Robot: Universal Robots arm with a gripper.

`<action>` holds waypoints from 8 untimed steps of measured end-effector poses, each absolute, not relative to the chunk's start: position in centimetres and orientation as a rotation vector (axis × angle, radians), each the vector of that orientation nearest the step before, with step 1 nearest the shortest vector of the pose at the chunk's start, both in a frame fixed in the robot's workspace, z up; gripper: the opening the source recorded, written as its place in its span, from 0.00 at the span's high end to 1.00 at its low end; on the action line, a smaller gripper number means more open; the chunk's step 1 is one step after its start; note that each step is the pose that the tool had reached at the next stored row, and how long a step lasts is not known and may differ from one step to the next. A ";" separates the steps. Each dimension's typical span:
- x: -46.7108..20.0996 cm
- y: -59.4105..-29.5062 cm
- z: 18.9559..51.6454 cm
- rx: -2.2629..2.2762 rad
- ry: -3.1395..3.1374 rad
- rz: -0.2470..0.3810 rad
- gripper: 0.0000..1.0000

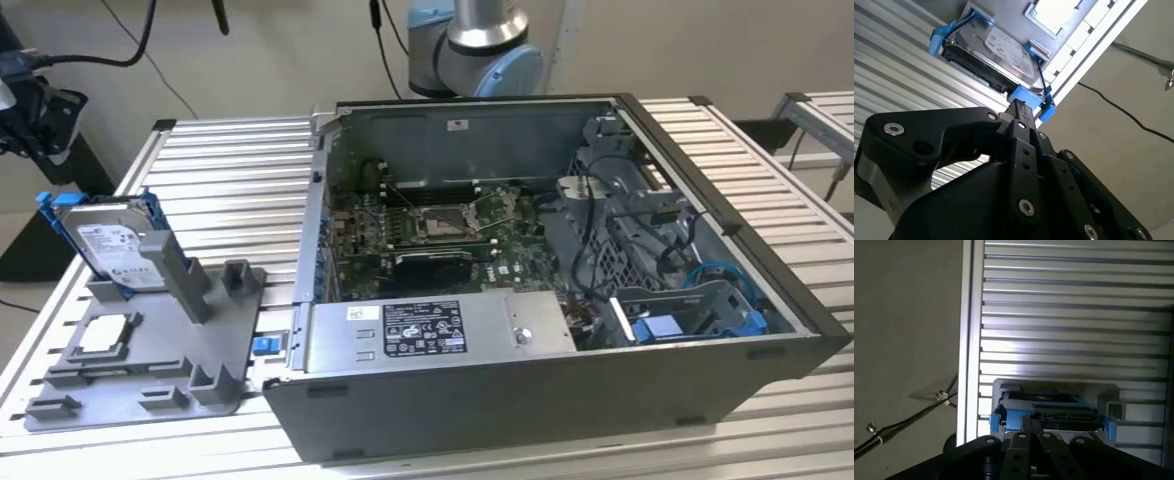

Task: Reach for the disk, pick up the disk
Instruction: 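Reach for the disk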

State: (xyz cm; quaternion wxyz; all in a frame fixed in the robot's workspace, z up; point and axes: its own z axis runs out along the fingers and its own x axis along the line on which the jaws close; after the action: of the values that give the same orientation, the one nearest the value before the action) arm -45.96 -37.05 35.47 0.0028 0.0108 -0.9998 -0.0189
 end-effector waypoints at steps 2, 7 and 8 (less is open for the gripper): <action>-45.9 -37.2 35.5 0.038 -3.120 -0.054 1.00; -45.7 -37.5 35.3 0.049 -3.110 -0.053 1.00; -45.7 -37.5 35.3 0.050 -3.110 -0.054 1.00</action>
State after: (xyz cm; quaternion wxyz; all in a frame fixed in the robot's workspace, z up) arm -45.68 -37.54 35.32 0.0154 0.0161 -0.9996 -0.0172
